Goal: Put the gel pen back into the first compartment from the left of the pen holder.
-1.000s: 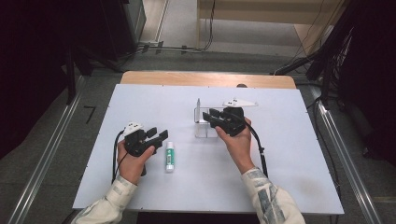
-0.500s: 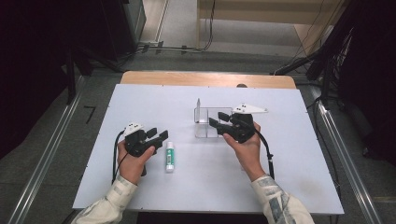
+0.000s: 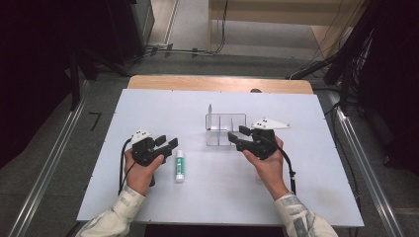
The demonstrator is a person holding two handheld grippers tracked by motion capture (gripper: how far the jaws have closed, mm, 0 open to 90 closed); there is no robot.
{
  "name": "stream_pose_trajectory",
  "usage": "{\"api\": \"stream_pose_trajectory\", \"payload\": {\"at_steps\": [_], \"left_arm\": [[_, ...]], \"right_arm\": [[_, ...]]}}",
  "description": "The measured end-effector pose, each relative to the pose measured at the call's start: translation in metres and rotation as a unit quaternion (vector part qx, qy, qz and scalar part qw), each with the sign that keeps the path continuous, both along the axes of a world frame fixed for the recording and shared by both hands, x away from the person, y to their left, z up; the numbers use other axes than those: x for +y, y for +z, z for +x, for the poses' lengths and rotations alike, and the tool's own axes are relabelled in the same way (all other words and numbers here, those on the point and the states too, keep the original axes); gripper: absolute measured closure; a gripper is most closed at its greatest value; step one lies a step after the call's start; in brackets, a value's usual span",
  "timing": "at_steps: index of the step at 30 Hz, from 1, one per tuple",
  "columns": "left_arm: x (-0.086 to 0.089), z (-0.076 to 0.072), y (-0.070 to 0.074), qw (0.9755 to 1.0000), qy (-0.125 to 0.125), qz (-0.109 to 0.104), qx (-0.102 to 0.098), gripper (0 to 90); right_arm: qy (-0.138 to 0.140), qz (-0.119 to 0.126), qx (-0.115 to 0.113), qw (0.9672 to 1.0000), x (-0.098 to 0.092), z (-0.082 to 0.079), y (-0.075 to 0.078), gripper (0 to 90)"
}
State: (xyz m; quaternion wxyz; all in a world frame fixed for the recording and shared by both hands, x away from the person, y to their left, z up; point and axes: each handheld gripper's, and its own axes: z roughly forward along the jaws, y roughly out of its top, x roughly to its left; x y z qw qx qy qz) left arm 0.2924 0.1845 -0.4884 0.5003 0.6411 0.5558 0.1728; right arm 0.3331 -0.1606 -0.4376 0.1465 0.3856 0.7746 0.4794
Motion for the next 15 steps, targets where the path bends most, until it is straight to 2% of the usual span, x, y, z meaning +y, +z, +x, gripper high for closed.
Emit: {"api": "stream_pose_trajectory", "payload": {"at_steps": [7, 15], "left_arm": [[0.001, 0.0, 0.0, 1.0, 0.003, 0.0, -0.001, 44.4], [0.001, 0.0, 0.0, 1.0, 0.006, 0.002, -0.003, 43.8]], "right_arm": [[-0.015, -0.008, -0.006, 0.9998, -0.01, -0.006, -0.002, 37.9], [-0.044, -0.026, 0.006, 0.9987, -0.029, -0.014, -0.011, 34.2]]}}
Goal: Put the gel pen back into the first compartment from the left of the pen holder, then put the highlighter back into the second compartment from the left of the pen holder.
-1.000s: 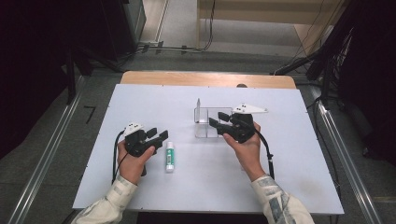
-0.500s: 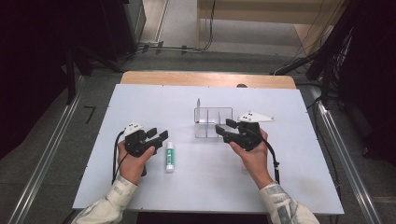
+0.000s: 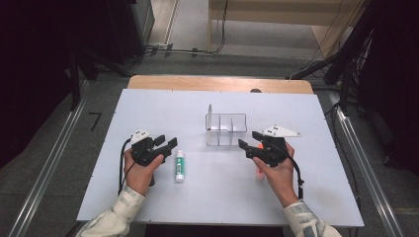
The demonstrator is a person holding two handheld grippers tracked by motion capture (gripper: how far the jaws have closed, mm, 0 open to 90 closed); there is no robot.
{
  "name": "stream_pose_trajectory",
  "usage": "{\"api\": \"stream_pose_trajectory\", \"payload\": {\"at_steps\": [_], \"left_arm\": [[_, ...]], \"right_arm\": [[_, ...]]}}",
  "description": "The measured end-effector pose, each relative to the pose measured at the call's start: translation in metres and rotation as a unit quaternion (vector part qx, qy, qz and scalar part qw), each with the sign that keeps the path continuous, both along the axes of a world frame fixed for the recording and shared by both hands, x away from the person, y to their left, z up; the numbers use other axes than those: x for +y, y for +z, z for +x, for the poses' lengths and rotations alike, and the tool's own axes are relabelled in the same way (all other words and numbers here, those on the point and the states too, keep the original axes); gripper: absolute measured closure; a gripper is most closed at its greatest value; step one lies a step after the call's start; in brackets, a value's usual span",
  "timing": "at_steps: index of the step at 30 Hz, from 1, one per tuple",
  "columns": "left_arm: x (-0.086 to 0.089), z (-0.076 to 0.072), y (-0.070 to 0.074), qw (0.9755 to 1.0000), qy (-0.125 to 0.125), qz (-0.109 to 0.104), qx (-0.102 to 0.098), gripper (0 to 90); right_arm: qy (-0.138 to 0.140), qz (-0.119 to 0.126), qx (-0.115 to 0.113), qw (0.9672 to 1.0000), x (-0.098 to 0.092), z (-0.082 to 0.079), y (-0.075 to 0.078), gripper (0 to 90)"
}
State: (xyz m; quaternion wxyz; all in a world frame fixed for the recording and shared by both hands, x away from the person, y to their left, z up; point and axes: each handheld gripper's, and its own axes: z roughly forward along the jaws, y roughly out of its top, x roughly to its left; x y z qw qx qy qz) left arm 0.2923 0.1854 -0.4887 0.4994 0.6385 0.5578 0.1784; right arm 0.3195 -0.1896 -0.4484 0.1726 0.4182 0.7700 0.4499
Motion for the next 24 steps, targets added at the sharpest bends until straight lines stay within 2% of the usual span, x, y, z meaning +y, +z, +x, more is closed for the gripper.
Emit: {"api": "stream_pose_trajectory", "payload": {"at_steps": [9, 17, 24], "left_arm": [[-0.001, 0.0, 0.0, 1.0, -0.001, -0.001, -0.001, 43.7], [0.0, -0.001, 0.001, 1.0, 0.001, -0.002, -0.004, 43.7], [0.001, -0.001, 0.001, 1.0, 0.002, -0.001, -0.004, 43.7]], "right_arm": [[-0.027, -0.018, 0.028, 0.9991, -0.022, -0.004, -0.016, 33.5], [-0.05, -0.031, 0.037, 0.9976, -0.028, -0.005, -0.021, 32.9], [-0.064, -0.032, 0.041, 0.9966, -0.033, -0.004, -0.023, 32.8]]}}
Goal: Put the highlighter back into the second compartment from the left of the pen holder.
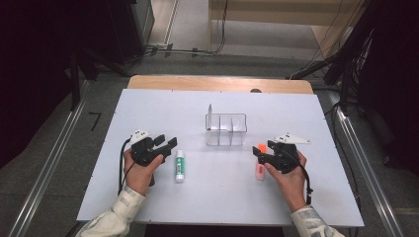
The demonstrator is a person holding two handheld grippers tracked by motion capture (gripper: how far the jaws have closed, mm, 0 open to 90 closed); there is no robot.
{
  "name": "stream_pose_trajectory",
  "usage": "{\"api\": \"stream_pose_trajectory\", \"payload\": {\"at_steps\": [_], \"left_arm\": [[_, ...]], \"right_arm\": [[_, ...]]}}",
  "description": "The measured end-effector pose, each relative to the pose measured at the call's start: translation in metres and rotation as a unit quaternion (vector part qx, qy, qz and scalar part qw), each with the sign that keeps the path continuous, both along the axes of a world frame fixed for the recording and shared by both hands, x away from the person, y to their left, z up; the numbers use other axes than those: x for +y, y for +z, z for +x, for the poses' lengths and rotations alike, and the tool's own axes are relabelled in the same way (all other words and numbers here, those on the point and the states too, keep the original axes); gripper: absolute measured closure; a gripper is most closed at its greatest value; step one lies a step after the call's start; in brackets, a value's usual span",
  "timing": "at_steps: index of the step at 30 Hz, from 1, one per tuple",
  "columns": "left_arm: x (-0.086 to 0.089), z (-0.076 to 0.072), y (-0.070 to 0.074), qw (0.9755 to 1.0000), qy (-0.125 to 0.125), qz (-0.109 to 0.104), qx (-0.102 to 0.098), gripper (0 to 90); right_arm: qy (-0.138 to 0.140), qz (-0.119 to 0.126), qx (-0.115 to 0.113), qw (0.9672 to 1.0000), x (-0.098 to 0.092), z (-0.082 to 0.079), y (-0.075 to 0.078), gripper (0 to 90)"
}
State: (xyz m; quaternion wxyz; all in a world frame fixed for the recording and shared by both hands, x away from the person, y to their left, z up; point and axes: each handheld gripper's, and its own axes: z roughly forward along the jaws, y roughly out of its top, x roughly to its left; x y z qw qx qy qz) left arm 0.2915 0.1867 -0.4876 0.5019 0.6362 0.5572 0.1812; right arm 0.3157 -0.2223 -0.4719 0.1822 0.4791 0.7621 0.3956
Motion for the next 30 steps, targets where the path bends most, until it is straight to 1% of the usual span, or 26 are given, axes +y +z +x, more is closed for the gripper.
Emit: {"api": "stream_pose_trajectory", "payload": {"at_steps": [8, 13, 18, 22, 28, 30], "left_arm": [[0.0, 0.0, 0.0, 1.0, 0.0, 0.0, 0.0, 43.7], [0.0, 0.0, 0.0, 1.0, 0.0, -0.001, -0.001, 43.7], [0.0, 0.0, 0.0, 1.0, 0.001, -0.001, -0.001, 43.7], [0.001, 0.0, 0.001, 1.0, 0.002, -0.002, -0.002, 43.7], [0.001, 0.0, 0.0, 1.0, 0.001, -0.001, -0.001, 43.7], [0.0, 0.0, 0.0, 1.0, 0.001, -0.001, -0.001, 43.7]], "right_arm": [[-0.012, -0.004, 0.007, 0.9999, -0.006, -0.001, -0.002, 32.7], [-0.022, -0.008, 0.017, 0.9996, -0.008, -0.003, -0.005, 32.6], [-0.023, -0.015, 0.021, 0.9994, -0.007, -0.006, -0.008, 32.7], [-0.027, -0.016, 0.025, 0.9992, -0.008, -0.006, -0.01, 32.8], [-0.028, -0.031, 0.028, 0.9987, -0.004, -0.008, -0.015, 32.8], [-0.03, -0.031, 0.031, 0.9986, -0.004, -0.008, -0.016, 32.8]]}}
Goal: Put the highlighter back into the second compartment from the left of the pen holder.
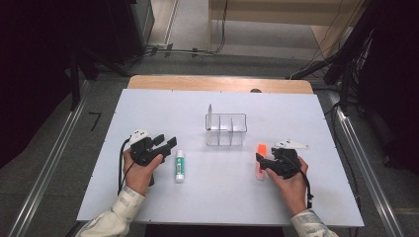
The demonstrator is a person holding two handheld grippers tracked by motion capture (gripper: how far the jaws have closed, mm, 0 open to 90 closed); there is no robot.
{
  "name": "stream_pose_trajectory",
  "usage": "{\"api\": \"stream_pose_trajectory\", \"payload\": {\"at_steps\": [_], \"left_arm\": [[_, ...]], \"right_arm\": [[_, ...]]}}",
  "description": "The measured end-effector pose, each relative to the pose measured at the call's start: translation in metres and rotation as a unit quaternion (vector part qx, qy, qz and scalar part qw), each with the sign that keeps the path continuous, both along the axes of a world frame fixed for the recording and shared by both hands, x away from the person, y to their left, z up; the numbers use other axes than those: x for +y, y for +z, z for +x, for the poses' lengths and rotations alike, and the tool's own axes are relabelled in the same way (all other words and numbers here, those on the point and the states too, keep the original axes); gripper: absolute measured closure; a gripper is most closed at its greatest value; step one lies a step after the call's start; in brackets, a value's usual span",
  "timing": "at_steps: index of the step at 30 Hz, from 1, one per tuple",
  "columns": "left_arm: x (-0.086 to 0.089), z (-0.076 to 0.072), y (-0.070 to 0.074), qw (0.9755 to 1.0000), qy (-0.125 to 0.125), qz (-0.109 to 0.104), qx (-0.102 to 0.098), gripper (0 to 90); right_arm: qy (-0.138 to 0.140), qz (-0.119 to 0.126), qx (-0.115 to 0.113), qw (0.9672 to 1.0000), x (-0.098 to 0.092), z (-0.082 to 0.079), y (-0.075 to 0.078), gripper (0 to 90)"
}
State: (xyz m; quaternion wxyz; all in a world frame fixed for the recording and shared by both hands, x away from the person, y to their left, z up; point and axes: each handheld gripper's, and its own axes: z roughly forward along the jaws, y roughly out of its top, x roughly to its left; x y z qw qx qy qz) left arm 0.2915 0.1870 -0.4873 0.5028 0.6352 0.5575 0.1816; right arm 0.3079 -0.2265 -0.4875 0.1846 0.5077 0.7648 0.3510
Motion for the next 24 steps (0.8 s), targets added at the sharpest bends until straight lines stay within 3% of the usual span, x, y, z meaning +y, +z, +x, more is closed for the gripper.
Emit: {"api": "stream_pose_trajectory", "payload": {"at_steps": [24], "left_arm": [[0.0, 0.0, 0.0, 1.0, -0.001, 0.0, 0.0, 43.7]], "right_arm": [[0.006, -0.034, 0.032, 0.9989, 0.013, -0.002, -0.014, 32.6]]}}
